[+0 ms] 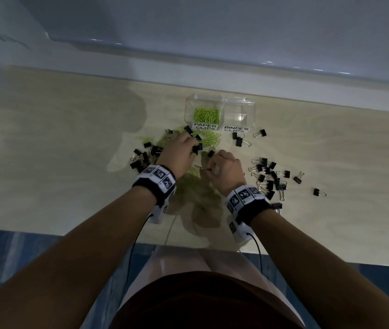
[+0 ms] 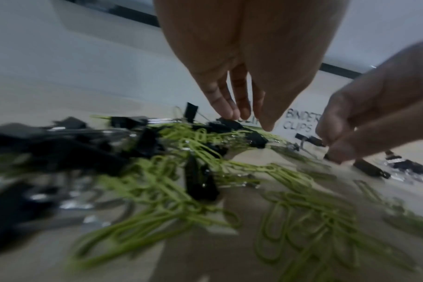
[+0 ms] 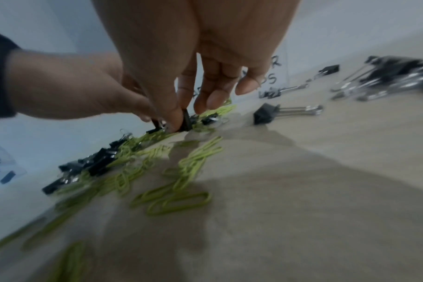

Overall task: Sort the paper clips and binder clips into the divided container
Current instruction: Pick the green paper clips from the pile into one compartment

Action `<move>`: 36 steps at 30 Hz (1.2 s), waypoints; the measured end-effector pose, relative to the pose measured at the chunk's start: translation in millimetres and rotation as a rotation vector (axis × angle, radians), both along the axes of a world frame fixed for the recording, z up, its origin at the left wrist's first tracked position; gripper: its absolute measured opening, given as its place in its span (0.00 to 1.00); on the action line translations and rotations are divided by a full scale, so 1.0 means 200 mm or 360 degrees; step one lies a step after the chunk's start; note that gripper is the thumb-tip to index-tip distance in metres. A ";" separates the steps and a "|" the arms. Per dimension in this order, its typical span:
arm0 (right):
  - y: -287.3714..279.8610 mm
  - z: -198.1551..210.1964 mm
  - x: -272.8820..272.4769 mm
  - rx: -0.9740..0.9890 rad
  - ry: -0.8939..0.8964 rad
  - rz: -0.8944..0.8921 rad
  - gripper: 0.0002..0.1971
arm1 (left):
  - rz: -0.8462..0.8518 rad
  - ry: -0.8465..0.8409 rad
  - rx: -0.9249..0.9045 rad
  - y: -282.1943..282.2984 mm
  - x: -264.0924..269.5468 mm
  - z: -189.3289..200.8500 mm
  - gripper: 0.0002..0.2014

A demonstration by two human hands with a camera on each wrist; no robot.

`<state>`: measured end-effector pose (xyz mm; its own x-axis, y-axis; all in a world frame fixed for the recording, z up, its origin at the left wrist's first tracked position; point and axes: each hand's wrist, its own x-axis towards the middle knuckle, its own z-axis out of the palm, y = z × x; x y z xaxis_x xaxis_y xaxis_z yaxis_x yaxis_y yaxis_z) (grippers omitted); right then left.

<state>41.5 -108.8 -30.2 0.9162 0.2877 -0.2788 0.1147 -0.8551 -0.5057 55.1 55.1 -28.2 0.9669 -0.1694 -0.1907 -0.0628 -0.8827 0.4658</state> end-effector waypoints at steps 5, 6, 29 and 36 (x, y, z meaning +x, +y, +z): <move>-0.22 -0.01 0.02 0.0127 -0.0166 -0.0441 0.08 | -0.0173 0.0091 0.0148 -0.08 0.06 -0.04 0.21; -0.27 -0.01 0.03 0.0080 -0.0154 -0.0519 0.08 | -0.0184 0.0097 0.0160 -0.08 0.07 -0.05 0.21; -0.17 -0.08 0.16 0.0115 -0.0260 -0.0294 0.06 | -0.0488 -0.0008 0.0217 -0.07 0.13 -0.05 0.19; -0.18 -0.03 0.20 -0.0047 -0.0279 0.0021 0.12 | -0.0337 -0.0086 0.0055 -0.04 0.10 -0.07 0.18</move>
